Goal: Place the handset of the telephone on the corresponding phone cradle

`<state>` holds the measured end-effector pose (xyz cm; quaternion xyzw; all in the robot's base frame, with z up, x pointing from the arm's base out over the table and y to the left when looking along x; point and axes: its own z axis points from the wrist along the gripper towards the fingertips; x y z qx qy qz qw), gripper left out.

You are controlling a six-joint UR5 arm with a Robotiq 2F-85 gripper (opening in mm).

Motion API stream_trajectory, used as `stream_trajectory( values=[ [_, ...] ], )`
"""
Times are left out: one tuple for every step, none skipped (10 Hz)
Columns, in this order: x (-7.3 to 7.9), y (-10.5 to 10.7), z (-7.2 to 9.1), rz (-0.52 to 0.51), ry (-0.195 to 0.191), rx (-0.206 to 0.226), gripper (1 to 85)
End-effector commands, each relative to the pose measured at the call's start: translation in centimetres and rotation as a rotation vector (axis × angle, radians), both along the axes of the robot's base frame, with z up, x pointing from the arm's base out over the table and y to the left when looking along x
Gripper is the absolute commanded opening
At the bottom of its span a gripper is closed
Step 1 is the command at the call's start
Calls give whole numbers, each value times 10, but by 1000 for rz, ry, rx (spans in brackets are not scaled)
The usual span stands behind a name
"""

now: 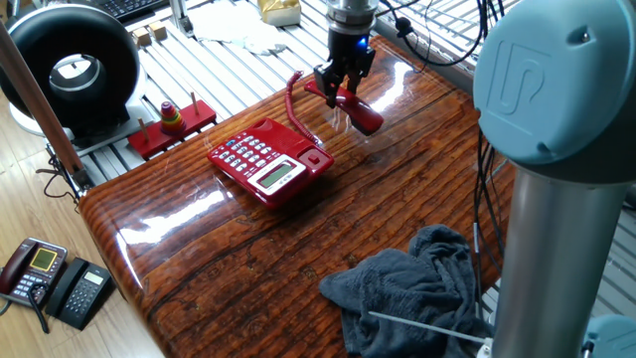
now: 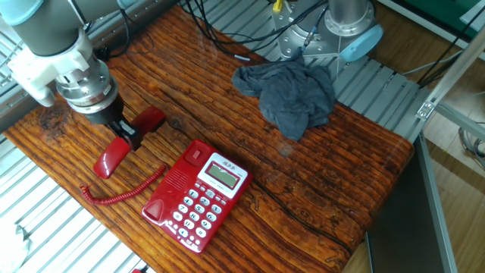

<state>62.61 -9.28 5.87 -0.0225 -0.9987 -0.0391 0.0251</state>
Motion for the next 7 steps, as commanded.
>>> stream_trajectory(
  values=[
    [6, 13, 4, -28, -5, -29, 370],
    [7, 18, 3, -31, -8, -32, 360],
    [7, 22, 2, -41, -9, -37, 353],
    [8, 25, 3, -44, -11, -40, 350],
    [8, 29, 4, -47, -12, -37, 350],
    [8, 33, 6, -50, -12, -34, 347],
    [8, 33, 7, -50, -13, -36, 347]
  ],
)
